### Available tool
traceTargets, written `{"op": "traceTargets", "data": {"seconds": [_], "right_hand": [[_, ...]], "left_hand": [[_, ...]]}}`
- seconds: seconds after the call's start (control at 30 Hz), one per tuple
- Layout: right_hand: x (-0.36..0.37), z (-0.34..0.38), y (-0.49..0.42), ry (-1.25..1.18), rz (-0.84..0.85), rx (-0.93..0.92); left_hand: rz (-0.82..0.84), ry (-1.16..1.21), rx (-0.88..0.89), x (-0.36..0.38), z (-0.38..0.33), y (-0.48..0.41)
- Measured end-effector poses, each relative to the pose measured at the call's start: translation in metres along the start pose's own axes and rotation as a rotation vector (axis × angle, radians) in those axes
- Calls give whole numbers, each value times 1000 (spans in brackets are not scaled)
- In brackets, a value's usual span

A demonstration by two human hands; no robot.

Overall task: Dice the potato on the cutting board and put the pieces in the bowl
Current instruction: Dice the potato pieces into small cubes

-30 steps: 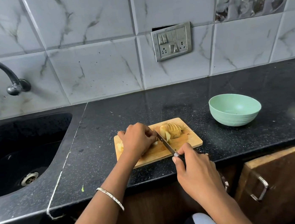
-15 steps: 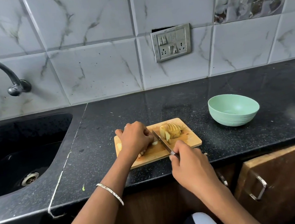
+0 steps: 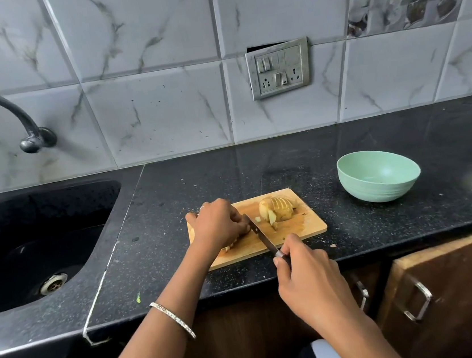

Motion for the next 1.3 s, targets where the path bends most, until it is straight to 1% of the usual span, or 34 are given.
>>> {"op": "traceTargets", "data": {"seconds": [0.2, 0.27, 0.33, 0.43, 0.53, 0.63, 0.73, 0.97, 1.07, 1.17, 1.3], "right_hand": [[4, 4, 2, 86, 5, -14], [2, 2, 1, 74, 4, -21], [-3, -2, 1, 45, -6, -19], [-10, -6, 1, 26, -66, -15], [-10, -6, -3, 78, -105, -20], [-6, -6, -10, 149, -120, -12], [-1, -4, -12, 186, -92, 2], [6, 6, -6, 39, -20, -43], [3, 7, -3, 27, -59, -49], [-2, 6, -2, 24, -91, -42], [-5, 7, 1, -5, -95, -52]], "left_hand": [[-3, -82, 47, 3, -3, 5], [-3, -89, 49, 3, -2, 7], [-41, -102, 48, -2, 1, 10], [-42, -31, 8, -10, 10, 8], [-22, 47, -26, -18, 22, 4], [-59, 63, -27, -25, 31, 4], [-67, 76, -33, -30, 38, 6], [-52, 87, -28, -34, 42, 12], [-33, 57, 20, -32, 38, 15], [-15, -35, 65, -29, 34, 17], [-58, -116, 84, -29, 26, 18]]}}
Point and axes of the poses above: each hand's wrist, its own y-axis away from the middle knuckle, its own x-axis out of the palm, z = x × y, the point moved 4 cm from there along -y, towards the middle knuckle, and after that the axes turned 5 degrees about -x, right-handed, at the moved point
